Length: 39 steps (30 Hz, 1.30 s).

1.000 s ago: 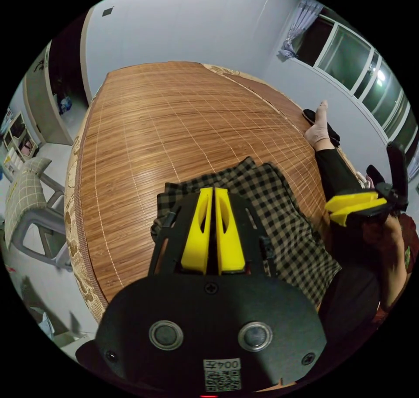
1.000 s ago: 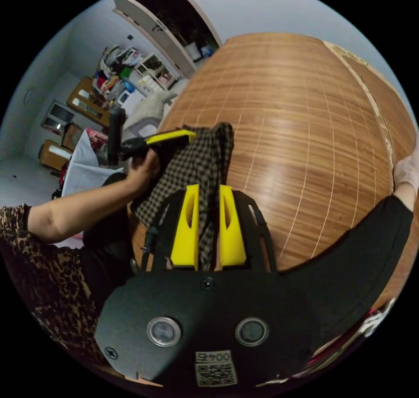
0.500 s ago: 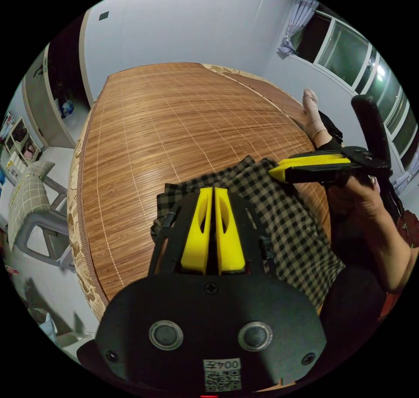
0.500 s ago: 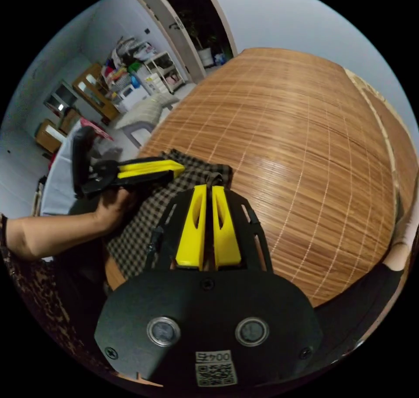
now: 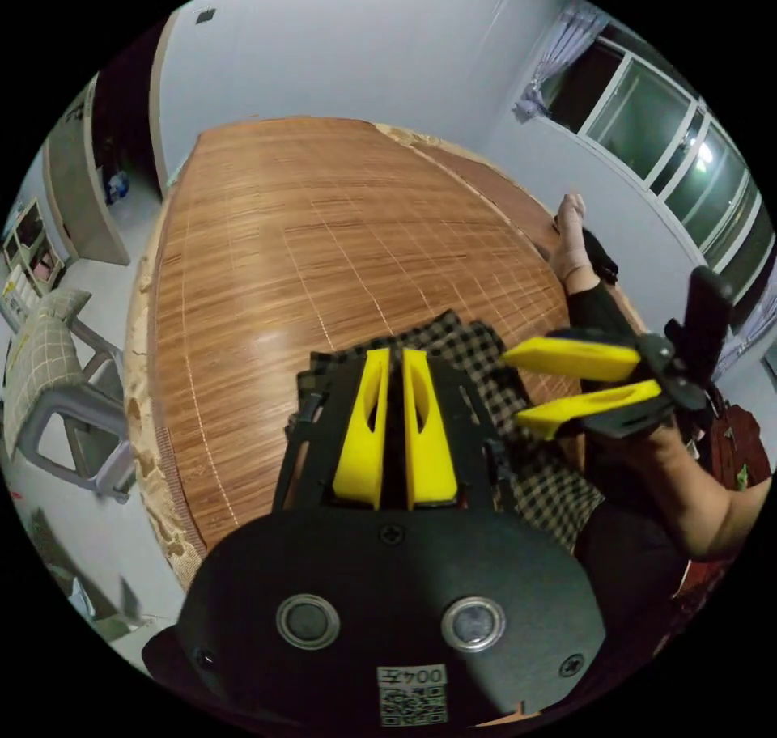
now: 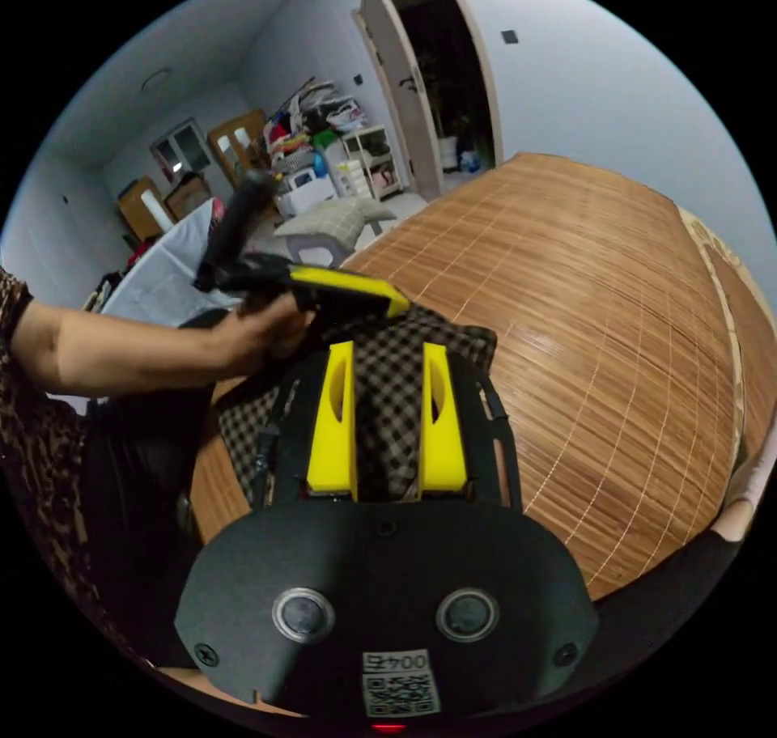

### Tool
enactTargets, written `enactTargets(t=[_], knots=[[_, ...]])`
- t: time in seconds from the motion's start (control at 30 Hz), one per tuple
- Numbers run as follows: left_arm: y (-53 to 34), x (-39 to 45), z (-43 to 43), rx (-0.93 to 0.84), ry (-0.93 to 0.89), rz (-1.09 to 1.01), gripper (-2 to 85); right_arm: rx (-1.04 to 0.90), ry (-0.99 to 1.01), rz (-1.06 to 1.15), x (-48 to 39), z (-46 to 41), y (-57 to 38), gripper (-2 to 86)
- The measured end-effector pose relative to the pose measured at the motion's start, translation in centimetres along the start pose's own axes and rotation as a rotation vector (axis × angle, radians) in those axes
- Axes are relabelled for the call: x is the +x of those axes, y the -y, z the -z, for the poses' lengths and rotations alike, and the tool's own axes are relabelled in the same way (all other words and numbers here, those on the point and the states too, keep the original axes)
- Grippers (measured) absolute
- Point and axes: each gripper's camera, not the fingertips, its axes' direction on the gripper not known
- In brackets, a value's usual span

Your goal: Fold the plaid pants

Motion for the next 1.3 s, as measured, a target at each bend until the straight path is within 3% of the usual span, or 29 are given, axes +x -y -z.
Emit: enactTargets(t=[0.07,0.27,0.4,0.7,0.83,1.03,1.13,1.3], knots=[[-0.9,-1.4,3.9,0.134,0.006,0.057,4.3,-0.056,-0.044,0.024,-1.0,-1.7,0.0,12.8],[-5.1,-7.3,4.6,0.108,-0.109,0.306,7.5,-0.101,-0.088,0.017,-1.9,-4.2,-0.1,12.3],[-6.2,-7.8,3.2,0.085,-0.187,0.332,7.6,-0.113,-0.117,0.034,-2.7,-5.1,-0.5,12.0],[-5.3,-8.2,1.5,-0.001,0.004,0.228,3.1,-0.140,-0.207,0.068,-3.0,-7.2,-0.5,8.5],[-7.1,-10.3,0.5,0.045,-0.105,0.308,2.8,-0.136,-0.224,0.085,-3.1,-8.6,-0.8,8.2],[-8.2,-11.9,1.0,0.034,-0.171,0.369,2.1,-0.079,-0.120,0.048,-1.5,-8.5,-1.1,7.6],[-8.9,-11.3,3.9,0.077,-0.108,0.359,1.9,-0.082,-0.009,-0.101,1.2,-6.2,-1.4,7.5],[-12.0,-6.7,7.7,0.070,-0.184,0.248,1.5,-0.228,0.144,-0.344,3.7,-3.6,-4.2,7.3]])
